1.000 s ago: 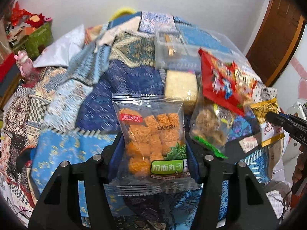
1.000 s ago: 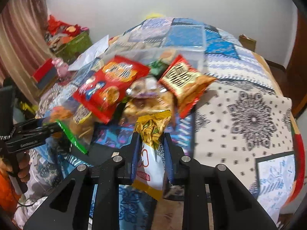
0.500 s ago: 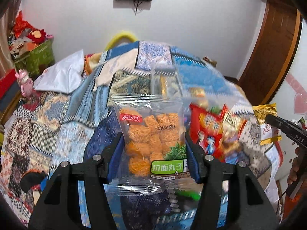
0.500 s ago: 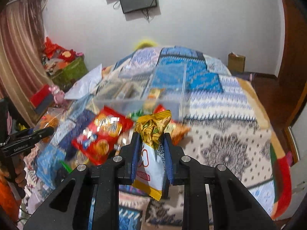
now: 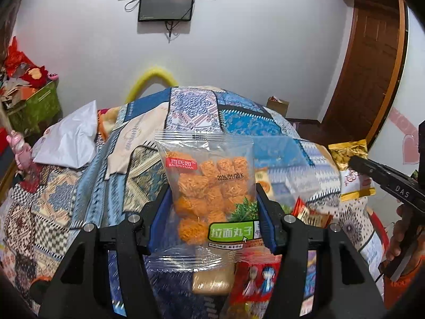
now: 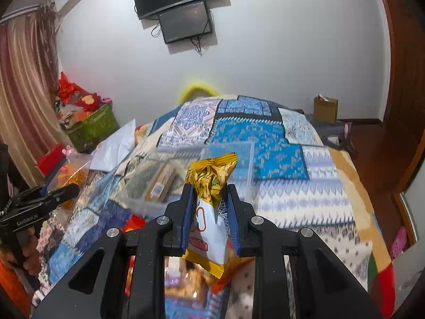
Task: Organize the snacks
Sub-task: 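Lower both held packets into the clear box and open both grippers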
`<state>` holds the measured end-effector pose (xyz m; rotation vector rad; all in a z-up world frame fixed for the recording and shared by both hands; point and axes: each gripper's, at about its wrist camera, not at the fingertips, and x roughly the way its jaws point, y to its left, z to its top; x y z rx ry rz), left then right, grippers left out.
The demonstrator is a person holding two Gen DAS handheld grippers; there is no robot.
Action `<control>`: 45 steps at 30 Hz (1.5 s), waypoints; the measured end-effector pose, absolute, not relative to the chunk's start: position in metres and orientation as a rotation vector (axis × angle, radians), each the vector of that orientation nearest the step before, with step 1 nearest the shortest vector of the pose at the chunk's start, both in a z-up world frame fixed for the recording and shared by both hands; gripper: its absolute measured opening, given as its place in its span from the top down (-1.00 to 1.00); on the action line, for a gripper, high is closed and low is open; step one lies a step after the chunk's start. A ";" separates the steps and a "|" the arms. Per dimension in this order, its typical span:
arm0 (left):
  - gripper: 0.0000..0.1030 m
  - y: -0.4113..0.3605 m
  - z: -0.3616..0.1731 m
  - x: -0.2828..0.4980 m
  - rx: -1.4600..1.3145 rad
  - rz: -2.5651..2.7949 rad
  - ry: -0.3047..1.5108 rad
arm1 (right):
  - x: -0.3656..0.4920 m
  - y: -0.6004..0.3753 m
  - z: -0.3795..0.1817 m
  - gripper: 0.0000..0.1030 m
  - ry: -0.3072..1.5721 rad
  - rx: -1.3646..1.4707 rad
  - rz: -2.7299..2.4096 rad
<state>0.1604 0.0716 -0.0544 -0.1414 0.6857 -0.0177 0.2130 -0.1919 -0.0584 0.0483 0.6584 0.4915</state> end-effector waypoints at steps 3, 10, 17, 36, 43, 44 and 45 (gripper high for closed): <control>-0.14 0.069 -0.056 0.179 -0.141 -0.027 0.693 | 0.226 -0.189 -0.059 0.57 0.657 0.052 0.488; -0.14 0.068 -0.079 0.228 -0.175 -0.056 0.770 | 0.261 -0.179 -0.075 0.57 0.689 0.054 0.484; -0.14 0.064 -0.113 0.264 -0.164 -0.057 0.842 | 0.284 -0.169 -0.095 0.60 0.736 0.036 0.489; -0.16 0.048 -0.156 0.308 -0.194 -0.116 0.992 | 0.294 -0.154 -0.126 0.62 0.830 -0.017 0.534; -0.19 0.050 -0.129 0.287 -0.154 -0.105 0.929 | 0.281 -0.162 -0.116 0.24 0.817 -0.016 0.541; -0.21 0.051 -0.124 0.284 -0.148 -0.104 0.921 | 0.278 -0.164 -0.114 0.21 0.814 -0.016 0.542; -0.23 0.051 -0.118 0.278 -0.143 -0.103 0.910 | 0.276 -0.165 -0.113 0.19 0.813 -0.018 0.543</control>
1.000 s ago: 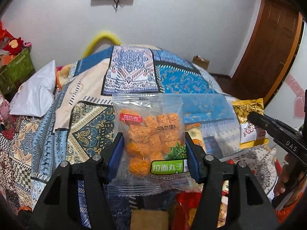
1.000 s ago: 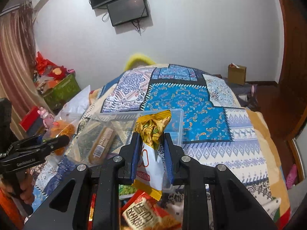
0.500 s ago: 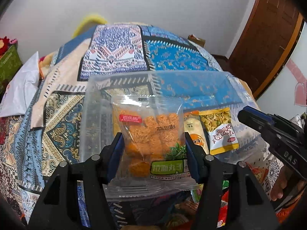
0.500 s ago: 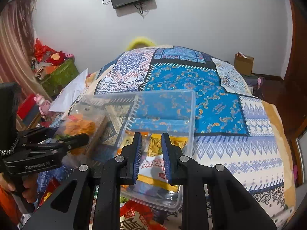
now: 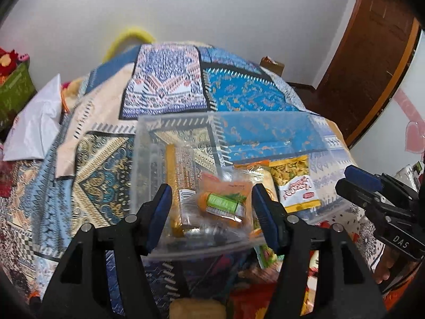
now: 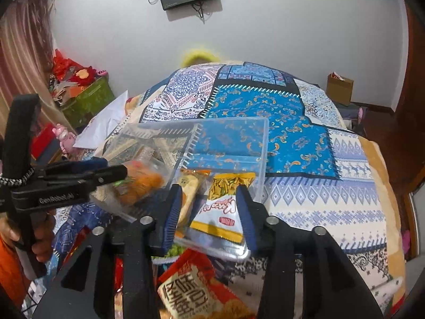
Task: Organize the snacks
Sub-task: 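Lower both held packets into the clear box and open both grippers, then grasp the red chip bag with the left gripper while the right grasps a red-white snack bag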
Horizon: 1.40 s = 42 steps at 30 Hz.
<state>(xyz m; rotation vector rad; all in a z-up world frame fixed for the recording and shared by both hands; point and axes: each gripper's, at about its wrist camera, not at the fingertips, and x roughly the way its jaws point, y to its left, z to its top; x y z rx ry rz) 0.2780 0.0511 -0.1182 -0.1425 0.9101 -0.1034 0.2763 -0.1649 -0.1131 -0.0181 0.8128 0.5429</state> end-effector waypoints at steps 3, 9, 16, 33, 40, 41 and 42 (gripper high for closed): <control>-0.28 0.051 -0.104 0.262 -0.125 -0.102 0.881 | 0.267 -0.168 -0.109 0.13 0.805 -0.037 0.542; -0.37 0.044 -0.094 0.227 -0.070 -0.104 0.868 | 0.244 -0.173 -0.113 -0.06 0.813 -0.103 0.545; -0.37 0.030 -0.106 0.189 -0.007 -0.104 0.892 | 0.223 -0.183 -0.136 -0.08 0.882 -0.145 0.538; -0.37 -0.002 -0.142 0.155 -0.066 -0.181 1.017 | 0.208 -0.186 -0.163 -0.56 0.947 -0.201 0.513; -0.43 -0.007 -0.154 0.163 -0.065 -0.167 1.039 | 0.220 -0.181 -0.172 -0.76 0.975 -0.188 0.528; -0.43 -0.007 -0.157 0.165 -0.070 -0.167 1.046 | 0.221 -0.181 -0.173 -0.77 0.982 -0.177 0.536; -0.43 -0.007 -0.160 0.165 -0.075 -0.166 1.052 | 0.223 -0.181 -0.174 -0.79 0.990 -0.166 0.542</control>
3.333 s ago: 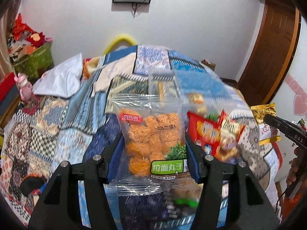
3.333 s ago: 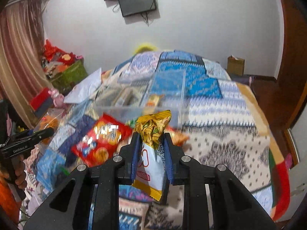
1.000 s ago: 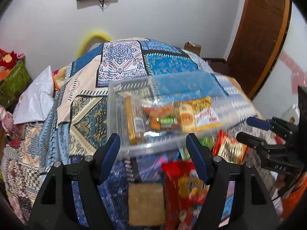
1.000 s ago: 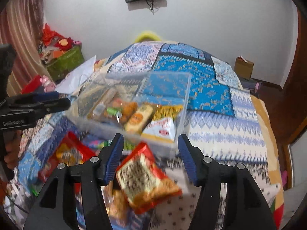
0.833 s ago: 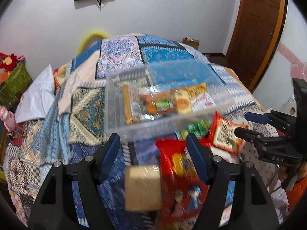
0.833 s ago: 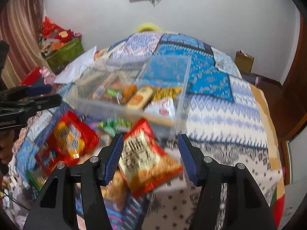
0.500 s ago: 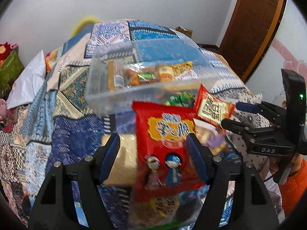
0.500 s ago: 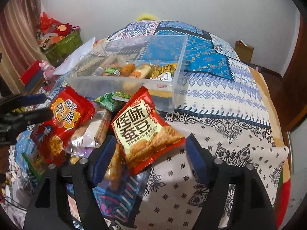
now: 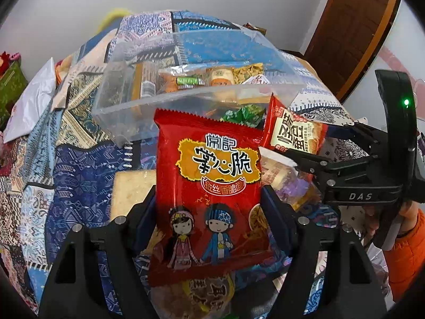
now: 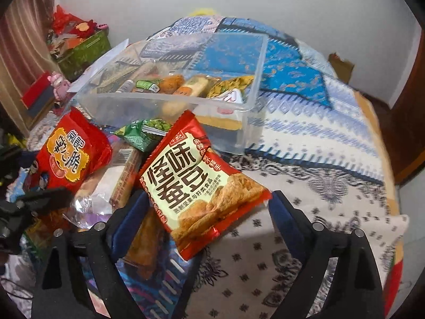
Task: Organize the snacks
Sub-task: 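Grasp the red chip bag with the left gripper while the right grasps a red-white snack bag, then place both snack bags into the clear box and release them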
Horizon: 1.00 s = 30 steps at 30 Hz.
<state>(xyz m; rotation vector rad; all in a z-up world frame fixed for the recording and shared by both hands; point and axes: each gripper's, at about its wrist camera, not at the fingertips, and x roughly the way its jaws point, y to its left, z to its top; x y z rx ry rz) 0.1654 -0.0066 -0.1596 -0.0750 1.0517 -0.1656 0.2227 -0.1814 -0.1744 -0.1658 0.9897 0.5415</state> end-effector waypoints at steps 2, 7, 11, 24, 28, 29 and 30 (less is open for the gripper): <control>-0.43 -0.005 -0.163 0.167 -0.079 -0.150 1.045 | 0.226 -0.180 -0.177 -0.81 1.000 -0.158 0.551; -0.43 -0.002 -0.165 0.165 -0.079 -0.132 1.014 | 0.227 -0.179 -0.181 -0.81 1.004 -0.141 0.572; -0.19 -0.003 -0.164 0.161 -0.080 -0.141 0.983 | 0.226 -0.178 -0.181 -0.53 1.004 -0.122 0.607; -0.08 0.009 -0.148 0.148 -0.099 -0.108 0.924 | 0.209 -0.177 -0.169 0.06 0.953 -0.125 0.589; -0.08 0.015 -0.137 0.145 -0.111 -0.100 0.896 | 0.205 -0.184 -0.161 0.06 0.934 -0.119 0.573; -0.08 0.016 -0.134 0.144 -0.113 -0.098 0.887 | 0.205 -0.186 -0.159 0.06 0.929 -0.116 0.569; -0.08 0.017 -0.131 0.142 -0.114 -0.097 0.878 | 0.204 -0.188 -0.157 0.06 0.923 -0.111 0.565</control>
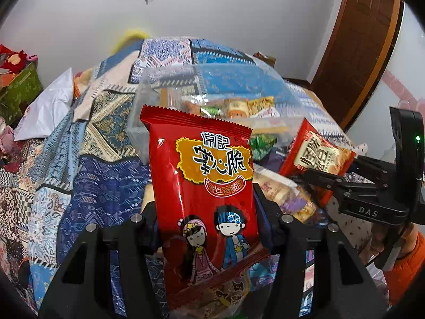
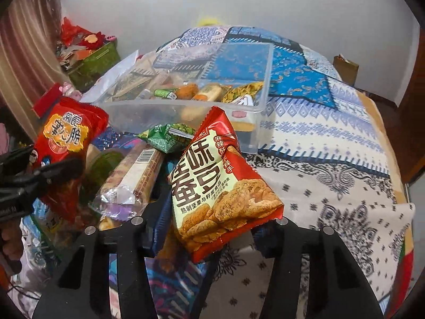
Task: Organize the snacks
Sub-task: 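Place both snack bags into the clear box and release them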
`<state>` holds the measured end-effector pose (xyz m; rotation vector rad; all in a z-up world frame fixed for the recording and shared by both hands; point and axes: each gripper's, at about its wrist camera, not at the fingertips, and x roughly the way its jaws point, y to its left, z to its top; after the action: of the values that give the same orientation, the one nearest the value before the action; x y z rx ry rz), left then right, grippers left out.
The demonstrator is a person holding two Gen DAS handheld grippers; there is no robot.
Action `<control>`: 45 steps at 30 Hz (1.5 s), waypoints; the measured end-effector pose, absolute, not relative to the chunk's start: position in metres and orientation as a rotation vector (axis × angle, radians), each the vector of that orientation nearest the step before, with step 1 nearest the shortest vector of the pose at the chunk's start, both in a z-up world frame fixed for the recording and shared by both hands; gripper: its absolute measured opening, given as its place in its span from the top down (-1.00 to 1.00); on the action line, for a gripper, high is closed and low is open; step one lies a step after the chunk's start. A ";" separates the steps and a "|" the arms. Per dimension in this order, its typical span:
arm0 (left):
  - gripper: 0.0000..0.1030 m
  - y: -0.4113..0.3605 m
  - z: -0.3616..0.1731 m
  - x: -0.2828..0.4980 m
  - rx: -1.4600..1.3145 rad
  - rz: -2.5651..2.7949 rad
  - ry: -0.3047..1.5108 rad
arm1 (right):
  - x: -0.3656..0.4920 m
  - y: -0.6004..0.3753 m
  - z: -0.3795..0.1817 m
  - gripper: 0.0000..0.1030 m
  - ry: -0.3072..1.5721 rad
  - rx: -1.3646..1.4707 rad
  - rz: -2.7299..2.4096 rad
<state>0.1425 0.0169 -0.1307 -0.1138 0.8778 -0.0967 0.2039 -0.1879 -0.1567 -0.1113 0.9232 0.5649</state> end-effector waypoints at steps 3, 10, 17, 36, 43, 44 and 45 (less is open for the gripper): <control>-0.08 0.021 -0.120 0.141 -0.120 -0.092 0.850 | 0.201 -0.194 -0.145 0.06 0.896 -0.094 0.557; -0.08 0.031 -0.094 0.146 -0.132 -0.074 0.781 | 0.196 -0.196 -0.113 0.06 0.805 -0.083 0.546; -0.08 0.039 -0.074 0.162 -0.139 -0.063 0.726 | 0.204 -0.190 -0.089 0.06 0.722 -0.065 0.543; -0.08 0.057 -0.087 0.246 -0.138 -0.020 0.732 | 0.263 -0.155 -0.088 0.06 0.700 -0.042 0.536; -0.08 0.057 -0.114 0.272 -0.126 -0.011 0.790 | 0.282 -0.135 -0.109 0.05 0.764 -0.066 0.539; -0.08 0.056 -0.116 0.274 -0.122 -0.004 0.792 | 0.284 -0.133 -0.112 0.05 0.772 -0.073 0.539; -0.08 0.054 -0.120 0.278 -0.110 0.008 0.795 | 0.285 -0.131 -0.115 0.05 0.780 -0.080 0.541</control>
<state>0.2778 0.0542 -0.1197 -0.1097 0.7951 0.0076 0.2854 -0.1306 -0.1149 -0.0796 0.7804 0.5409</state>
